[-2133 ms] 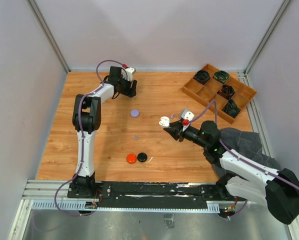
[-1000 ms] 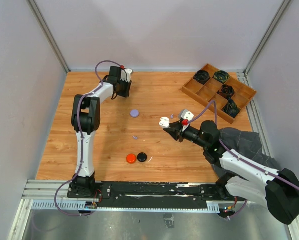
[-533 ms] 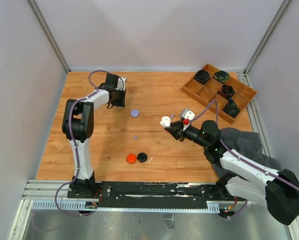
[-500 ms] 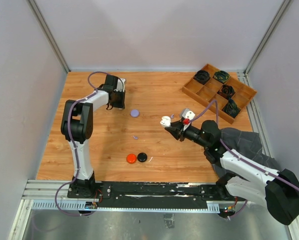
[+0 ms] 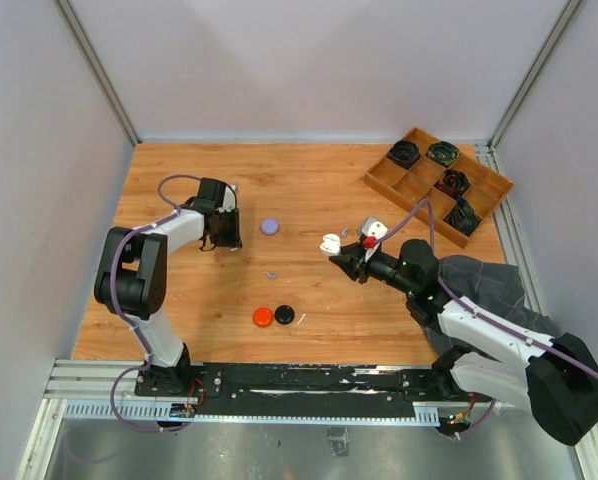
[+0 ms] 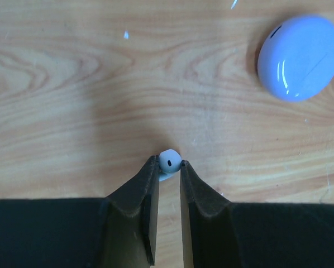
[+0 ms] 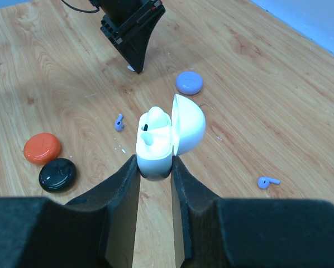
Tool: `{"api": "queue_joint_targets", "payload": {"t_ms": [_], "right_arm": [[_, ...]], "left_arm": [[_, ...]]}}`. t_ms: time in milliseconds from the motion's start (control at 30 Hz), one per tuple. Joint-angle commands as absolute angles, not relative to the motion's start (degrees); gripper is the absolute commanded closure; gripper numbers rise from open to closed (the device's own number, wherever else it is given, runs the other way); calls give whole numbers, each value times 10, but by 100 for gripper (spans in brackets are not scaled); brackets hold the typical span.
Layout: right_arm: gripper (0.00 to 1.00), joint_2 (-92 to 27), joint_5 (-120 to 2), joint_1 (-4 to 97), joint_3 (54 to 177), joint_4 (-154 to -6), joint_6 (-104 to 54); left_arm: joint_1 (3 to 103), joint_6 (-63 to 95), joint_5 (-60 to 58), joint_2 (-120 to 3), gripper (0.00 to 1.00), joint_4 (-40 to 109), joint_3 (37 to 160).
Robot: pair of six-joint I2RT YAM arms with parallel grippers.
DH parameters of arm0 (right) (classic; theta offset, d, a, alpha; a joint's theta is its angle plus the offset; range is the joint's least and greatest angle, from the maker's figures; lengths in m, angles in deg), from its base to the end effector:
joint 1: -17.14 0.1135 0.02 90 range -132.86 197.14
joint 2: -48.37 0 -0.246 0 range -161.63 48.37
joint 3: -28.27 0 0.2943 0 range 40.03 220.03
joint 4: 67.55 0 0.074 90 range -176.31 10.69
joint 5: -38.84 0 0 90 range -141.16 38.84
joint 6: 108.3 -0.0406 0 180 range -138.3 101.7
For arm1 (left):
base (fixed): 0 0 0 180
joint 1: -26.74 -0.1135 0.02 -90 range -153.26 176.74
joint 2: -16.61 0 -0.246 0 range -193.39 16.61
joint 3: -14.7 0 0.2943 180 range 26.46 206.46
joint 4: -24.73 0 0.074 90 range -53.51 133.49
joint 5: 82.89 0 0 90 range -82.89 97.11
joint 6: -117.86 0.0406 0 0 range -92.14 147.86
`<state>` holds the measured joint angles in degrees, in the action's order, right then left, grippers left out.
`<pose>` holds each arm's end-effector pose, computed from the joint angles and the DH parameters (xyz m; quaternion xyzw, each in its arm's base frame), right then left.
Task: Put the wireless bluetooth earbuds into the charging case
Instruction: Move the earbud to the center of the board.
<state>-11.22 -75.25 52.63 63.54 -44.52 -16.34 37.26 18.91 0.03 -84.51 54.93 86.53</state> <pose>0.2140 0.1730 0.2020 -0.3627 0.6154 0.3401 0.6116 0.3748 -0.0747 0.1124 0.0294 0.9626 -0.1031 0.2488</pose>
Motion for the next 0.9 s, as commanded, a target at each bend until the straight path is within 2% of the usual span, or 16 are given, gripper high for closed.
{"api": "queue_joint_targets", "payload": {"t_ms": [0,267,867], "right_arm": [[99,-120,-764,520,649,-435,-170],[99,-126,-770,520,651,-433,-173],[99,-116,-777,520,655,-440,-181]], "left_arm": [[371,161,8,-815,79,526,827],[375,163,6,-806,63,528,809],[405,163,18,-766,62,569,801]]}}
